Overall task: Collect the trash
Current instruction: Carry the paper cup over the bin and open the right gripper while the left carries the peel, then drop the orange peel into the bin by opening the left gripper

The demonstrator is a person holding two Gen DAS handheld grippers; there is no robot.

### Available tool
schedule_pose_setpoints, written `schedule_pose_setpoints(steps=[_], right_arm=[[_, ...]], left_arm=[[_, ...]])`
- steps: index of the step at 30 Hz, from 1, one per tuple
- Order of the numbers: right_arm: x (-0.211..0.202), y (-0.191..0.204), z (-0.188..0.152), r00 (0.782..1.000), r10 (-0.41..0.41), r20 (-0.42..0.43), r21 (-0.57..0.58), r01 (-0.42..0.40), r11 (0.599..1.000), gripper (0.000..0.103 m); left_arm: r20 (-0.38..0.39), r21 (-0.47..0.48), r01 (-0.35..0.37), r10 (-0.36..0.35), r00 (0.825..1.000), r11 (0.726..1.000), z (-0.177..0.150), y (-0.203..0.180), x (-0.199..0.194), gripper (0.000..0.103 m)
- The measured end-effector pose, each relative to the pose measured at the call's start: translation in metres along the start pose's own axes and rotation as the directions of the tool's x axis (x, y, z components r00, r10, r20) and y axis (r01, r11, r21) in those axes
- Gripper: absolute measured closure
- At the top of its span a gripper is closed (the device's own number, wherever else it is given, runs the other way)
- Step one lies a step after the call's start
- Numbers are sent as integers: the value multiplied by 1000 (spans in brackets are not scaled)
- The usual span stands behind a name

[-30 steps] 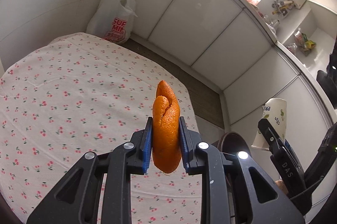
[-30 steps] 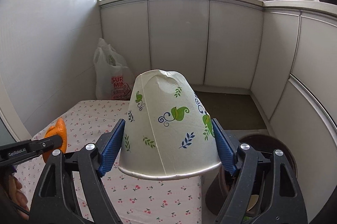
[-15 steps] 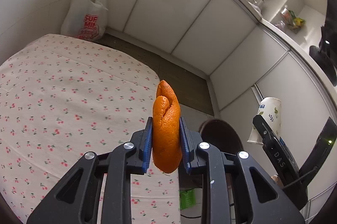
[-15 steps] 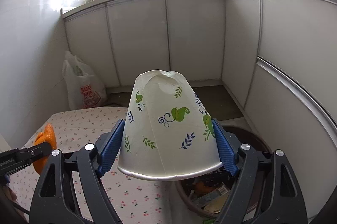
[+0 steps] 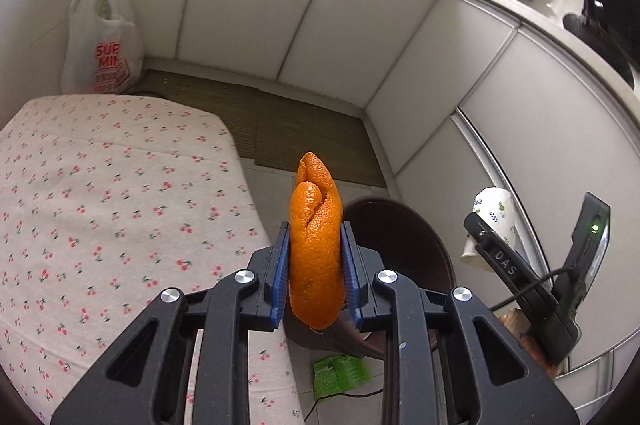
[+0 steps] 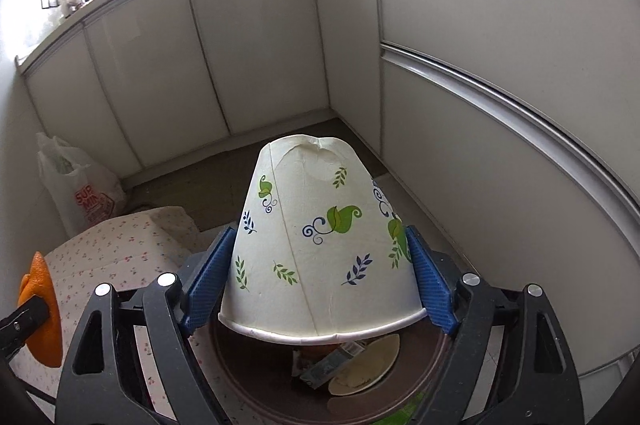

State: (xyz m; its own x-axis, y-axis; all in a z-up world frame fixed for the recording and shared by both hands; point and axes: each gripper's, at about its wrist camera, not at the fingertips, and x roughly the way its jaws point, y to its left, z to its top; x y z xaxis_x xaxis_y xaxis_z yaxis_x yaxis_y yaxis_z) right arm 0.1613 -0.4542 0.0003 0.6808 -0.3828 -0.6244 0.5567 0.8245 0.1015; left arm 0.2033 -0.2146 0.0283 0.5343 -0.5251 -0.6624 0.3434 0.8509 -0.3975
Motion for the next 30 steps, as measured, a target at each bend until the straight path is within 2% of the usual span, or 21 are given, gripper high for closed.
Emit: schedule_pose_setpoints(steps=[1,3,6,12,18,20,25,30], right_arm=[[6,-7,0,1000,-18,-16,16,19,1000,22],[14,-16,0,998,-44,-45,36,45,998,12],[23,-30,0,994,-90,-66,66,95,993,7],[28,-65,1,978,-188,-86,122,198,973,7],[34,-90,4,972,-206,-110,166,222,961,7],[31,-93,2,972,-208,-111,176,226,958,7],[30,-94,4,972,-206,-110,186,224,957,7],[28,-90,4,973,-204,-104,175,220,960,7]], left_arm=[[-6,11,4,-4,1000,1000,1,-7,5,79],[-19,30,16,-15,1000,999,2,-20,15,79],[-40,55,34,-32,999,998,3,-35,29,78],[-110,71,72,-64,992,995,1,-63,66,78],[-174,65,96,-83,981,993,-8,-85,99,78],[-180,78,93,-78,981,993,-10,-92,104,73],[-158,148,66,-42,987,987,-12,-108,105,61],[-124,194,42,-18,992,980,-11,-114,94,61]])
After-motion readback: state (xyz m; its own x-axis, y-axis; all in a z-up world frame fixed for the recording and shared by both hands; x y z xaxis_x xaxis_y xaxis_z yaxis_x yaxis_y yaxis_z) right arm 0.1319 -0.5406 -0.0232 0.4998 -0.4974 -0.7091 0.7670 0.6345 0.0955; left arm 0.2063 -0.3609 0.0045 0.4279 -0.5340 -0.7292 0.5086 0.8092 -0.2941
